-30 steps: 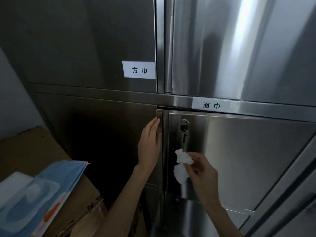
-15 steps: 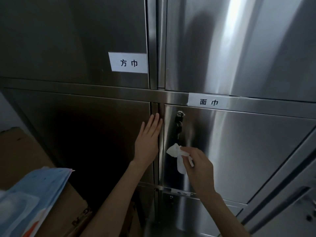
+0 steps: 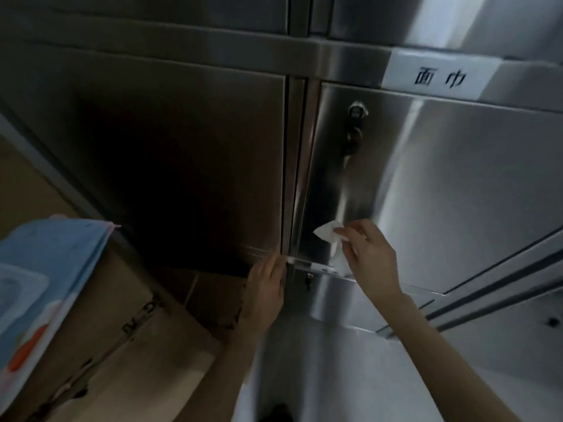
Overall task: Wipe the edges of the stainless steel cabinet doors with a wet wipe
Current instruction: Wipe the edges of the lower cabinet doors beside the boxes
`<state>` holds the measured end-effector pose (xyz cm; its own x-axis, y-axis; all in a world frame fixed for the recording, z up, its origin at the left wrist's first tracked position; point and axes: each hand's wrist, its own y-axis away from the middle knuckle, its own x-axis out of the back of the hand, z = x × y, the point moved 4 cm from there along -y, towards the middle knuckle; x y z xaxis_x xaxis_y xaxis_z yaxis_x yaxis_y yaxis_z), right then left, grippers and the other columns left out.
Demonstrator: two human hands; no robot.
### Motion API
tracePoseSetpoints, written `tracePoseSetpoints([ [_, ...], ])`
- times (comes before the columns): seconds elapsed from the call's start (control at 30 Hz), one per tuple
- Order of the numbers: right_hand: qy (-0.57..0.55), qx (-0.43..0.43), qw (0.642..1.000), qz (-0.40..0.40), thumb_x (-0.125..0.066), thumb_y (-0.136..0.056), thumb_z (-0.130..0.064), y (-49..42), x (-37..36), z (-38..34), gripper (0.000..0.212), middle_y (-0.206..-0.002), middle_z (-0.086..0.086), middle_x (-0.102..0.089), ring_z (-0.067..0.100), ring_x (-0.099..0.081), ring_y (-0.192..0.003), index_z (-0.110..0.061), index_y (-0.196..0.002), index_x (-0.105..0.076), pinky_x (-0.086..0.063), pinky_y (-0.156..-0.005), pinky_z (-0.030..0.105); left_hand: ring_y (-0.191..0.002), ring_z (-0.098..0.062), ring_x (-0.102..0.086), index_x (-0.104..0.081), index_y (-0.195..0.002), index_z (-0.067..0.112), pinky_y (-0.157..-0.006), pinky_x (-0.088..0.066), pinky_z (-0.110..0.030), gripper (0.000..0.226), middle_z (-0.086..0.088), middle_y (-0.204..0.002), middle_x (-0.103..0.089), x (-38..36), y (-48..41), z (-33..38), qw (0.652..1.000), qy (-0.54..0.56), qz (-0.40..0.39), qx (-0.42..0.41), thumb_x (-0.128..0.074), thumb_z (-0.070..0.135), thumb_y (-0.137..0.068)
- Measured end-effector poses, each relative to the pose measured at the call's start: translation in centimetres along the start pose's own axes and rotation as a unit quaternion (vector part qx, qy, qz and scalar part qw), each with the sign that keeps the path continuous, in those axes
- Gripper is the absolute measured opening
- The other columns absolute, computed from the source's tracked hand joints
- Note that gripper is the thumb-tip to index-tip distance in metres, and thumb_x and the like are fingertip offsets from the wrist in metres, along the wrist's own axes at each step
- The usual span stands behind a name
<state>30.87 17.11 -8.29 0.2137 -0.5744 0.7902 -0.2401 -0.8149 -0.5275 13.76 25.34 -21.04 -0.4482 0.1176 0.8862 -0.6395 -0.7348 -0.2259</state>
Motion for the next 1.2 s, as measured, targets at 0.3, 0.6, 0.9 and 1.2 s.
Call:
tracePoseSetpoints([
  [0.3,-0.023,-0.095,0.994,-0.049,-0.068,-0.077,0.006,4.2,-5.0,4.2,0.028,-0.098,0.008,-0.063,0.028,-0.063,-0.08,-0.012,-0.099,-0.071,-0.053,-0.058,0.032,-0.142,-0.022,-0.027,-0.022,-0.154,0.014,-0.114,-0.021,-0.033,0.065,-0.002,-0.162,-0.014,-10.5,0.9,-3.7,0.976,-0.112,-0.183,0.042,-0.047,0.012,-0.093],
  [0.6,-0.047,-0.07,0.991,-0.102,-0.069,-0.077,0.004,9.3,-11.8,7.2,0.027,-0.096,0.009,-0.063,0.029,-0.064,-0.082,-0.013,-0.098,-0.07,-0.057,-0.06,0.038,-0.143,-0.023,-0.027,-0.023,-0.153,0.009,-0.11,-0.016,-0.028,0.067,-0.006,-0.16,-0.022,-16.5,-1.5,-7.5,0.984,-0.104,-0.141,0.025,-0.044,-0.001,-0.09],
  [0.9,-0.062,-0.056,0.992,-0.098,-0.07,-0.072,0.004,12.7,-15.1,9.0,0.027,-0.095,0.007,-0.064,0.029,-0.063,-0.076,-0.015,-0.09,-0.069,-0.052,-0.059,0.033,-0.127,-0.038,-0.048,-0.051,-0.135,-0.003,-0.102,-0.039,-0.046,0.058,-0.018,-0.141,-0.05,-17.2,-2.1,-7.9,0.995,-0.078,-0.066,-0.013,-0.044,-0.015,-0.079],
  [1.2,-0.106,-0.054,0.983,-0.139,-0.069,-0.07,0.012,14.4,-18.5,8.1,0.029,-0.09,0.01,-0.065,0.03,-0.063,-0.073,-0.008,-0.089,-0.071,-0.05,-0.067,0.032,-0.127,-0.03,-0.043,-0.051,-0.135,0.006,-0.104,-0.031,-0.038,0.053,-0.011,-0.142,-0.047,-17.8,-3.1,-7.5,0.991,-0.112,-0.054,0.047,-0.059,0.001,-0.082],
])
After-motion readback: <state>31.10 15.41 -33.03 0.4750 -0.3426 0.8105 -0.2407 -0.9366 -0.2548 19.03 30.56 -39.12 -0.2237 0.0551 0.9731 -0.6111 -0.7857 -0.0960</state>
